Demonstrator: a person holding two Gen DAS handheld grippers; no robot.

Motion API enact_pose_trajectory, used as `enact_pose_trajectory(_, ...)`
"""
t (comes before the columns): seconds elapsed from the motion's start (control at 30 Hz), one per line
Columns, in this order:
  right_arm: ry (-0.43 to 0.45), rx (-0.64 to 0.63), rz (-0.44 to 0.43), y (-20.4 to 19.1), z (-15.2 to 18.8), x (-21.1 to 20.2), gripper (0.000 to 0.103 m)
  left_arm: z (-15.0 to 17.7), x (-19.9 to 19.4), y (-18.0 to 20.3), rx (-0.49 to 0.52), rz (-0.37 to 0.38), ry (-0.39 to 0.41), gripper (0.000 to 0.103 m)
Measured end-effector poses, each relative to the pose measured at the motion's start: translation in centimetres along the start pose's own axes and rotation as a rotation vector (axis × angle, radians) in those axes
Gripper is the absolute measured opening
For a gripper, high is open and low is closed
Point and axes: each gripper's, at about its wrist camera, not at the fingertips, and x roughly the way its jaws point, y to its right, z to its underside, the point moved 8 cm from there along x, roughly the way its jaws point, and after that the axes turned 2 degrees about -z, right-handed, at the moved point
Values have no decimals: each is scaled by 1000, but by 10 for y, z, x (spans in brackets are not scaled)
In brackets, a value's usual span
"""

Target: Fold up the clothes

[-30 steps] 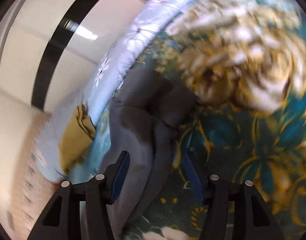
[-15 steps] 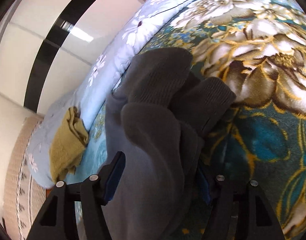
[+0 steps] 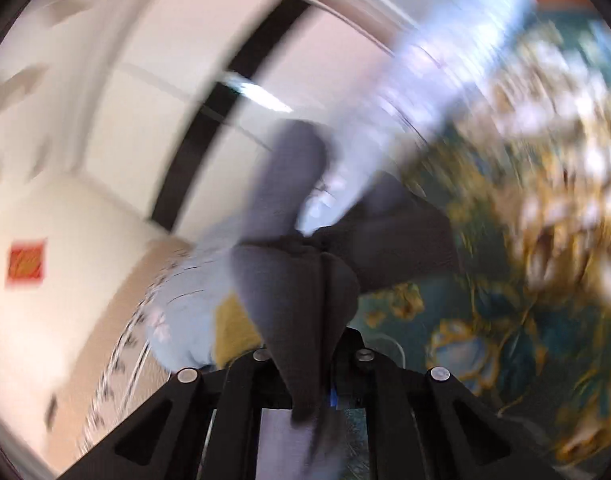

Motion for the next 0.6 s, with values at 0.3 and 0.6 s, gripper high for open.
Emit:
enact_pose_trajectory(0.3, -237, 99, 265, 100, 80, -4, 13, 23, 0, -81, -192, -189, -80, 34)
enact_pose_trajectory(0.6, -178, 167, 194, 109, 73, -14, 32, 19, -15, -85, -161, -201, -79, 34)
